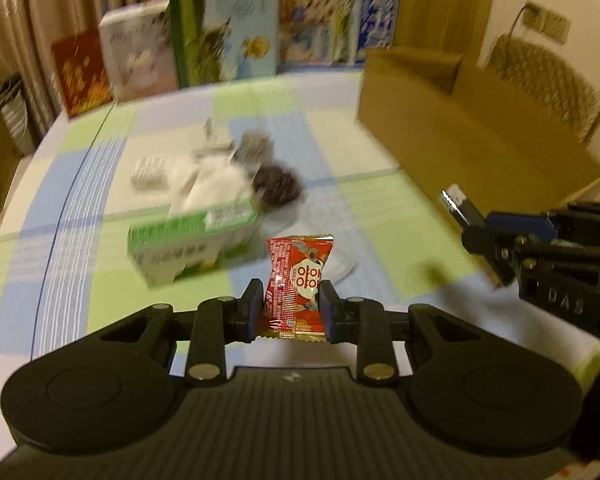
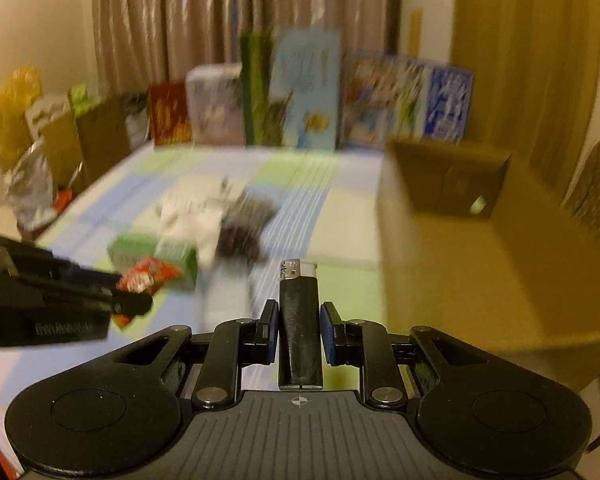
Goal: Organize objects
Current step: 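Carry the lighter and candy packet into the cardboard box and open both grippers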
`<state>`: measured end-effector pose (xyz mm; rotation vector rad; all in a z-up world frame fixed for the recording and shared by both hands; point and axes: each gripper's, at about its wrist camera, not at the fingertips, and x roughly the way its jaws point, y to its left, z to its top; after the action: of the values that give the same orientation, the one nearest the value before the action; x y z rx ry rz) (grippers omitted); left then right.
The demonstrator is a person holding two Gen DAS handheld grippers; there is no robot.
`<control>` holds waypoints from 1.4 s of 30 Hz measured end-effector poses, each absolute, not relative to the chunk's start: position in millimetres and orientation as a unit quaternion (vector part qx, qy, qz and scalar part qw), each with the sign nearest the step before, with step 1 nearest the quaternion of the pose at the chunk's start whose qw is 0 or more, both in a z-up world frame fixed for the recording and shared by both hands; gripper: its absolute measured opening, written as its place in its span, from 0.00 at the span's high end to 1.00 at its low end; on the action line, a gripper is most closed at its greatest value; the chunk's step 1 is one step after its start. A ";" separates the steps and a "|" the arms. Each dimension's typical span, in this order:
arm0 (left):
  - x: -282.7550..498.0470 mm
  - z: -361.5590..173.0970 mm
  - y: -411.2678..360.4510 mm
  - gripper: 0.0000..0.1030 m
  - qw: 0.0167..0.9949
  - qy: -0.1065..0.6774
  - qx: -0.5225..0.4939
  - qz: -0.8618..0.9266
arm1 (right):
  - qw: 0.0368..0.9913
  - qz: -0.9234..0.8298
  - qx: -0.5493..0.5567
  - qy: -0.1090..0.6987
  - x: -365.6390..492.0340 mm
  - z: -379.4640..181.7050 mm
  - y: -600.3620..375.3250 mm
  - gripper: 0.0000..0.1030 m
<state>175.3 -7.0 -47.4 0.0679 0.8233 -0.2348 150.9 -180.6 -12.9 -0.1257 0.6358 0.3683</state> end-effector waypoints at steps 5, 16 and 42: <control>177.5 -4.3 -51.6 0.76 0.916 0.366 0.036 -0.159 | 0.948 0.141 -0.044 0.281 156.4 35.6 -227.8 0.82; 204.3 30.2 -165.1 0.76 0.911 0.333 0.057 -0.238 | 0.952 0.075 0.005 0.298 196.0 53.7 -334.0 0.82; 237.4 14.3 -171.8 0.60 0.921 0.327 0.054 -0.206 | 0.936 0.073 0.071 0.336 236.8 17.0 -369.3 0.75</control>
<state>237.4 -171.8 14.3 0.1109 0.6726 -0.4230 236.8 -369.3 17.0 0.1448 0.6863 0.1492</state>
